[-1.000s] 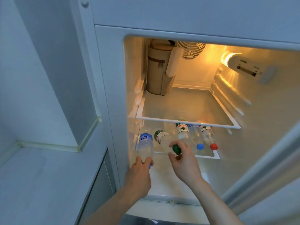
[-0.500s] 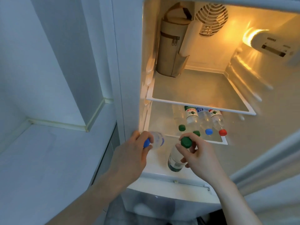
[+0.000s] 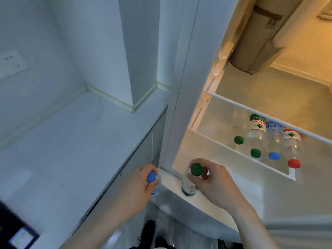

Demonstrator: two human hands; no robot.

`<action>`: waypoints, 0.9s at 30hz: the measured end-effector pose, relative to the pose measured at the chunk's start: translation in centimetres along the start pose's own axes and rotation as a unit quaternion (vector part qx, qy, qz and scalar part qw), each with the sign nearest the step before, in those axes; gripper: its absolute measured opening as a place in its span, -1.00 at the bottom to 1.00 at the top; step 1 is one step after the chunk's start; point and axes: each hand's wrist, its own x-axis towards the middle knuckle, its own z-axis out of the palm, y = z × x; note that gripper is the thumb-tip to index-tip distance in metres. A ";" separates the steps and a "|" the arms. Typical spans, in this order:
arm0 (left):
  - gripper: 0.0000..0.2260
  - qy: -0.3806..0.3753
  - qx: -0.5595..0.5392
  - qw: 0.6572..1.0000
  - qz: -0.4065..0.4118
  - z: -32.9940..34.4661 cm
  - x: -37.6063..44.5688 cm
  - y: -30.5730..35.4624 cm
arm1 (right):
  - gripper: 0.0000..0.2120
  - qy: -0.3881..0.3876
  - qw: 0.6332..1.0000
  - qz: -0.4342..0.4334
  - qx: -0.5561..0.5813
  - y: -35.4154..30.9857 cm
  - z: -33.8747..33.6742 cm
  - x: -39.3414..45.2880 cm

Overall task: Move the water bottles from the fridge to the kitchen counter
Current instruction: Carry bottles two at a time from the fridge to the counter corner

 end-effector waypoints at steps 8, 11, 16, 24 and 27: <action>-0.91 0.122 -0.002 0.981 -0.150 -1.0 -5.2 -2.4 | -0.89 -0.122 0.984 -0.128 0.013 -3.0 3.6 2.5; -0.92 0.167 0.004 0.966 -0.199 -1.2 -8.3 -3.1 | -0.90 -0.173 0.966 -0.193 -0.002 -4.5 5.4 3.1; -0.90 0.228 0.016 0.937 -0.265 -1.5 -14.4 -3.9 | -0.85 -0.236 0.932 -0.275 -0.029 -7.4 8.5 2.7; -0.89 0.296 0.013 0.890 -0.347 -1.9 -22.9 -5.9 | -0.85 -0.314 0.874 -0.368 -0.038 -13.6 13.6 -0.1; -0.88 0.322 0.004 0.873 -0.366 -2.1 -26.6 -6.7 | -0.84 -0.331 0.854 -0.399 -0.050 -16.4 15.9 -2.3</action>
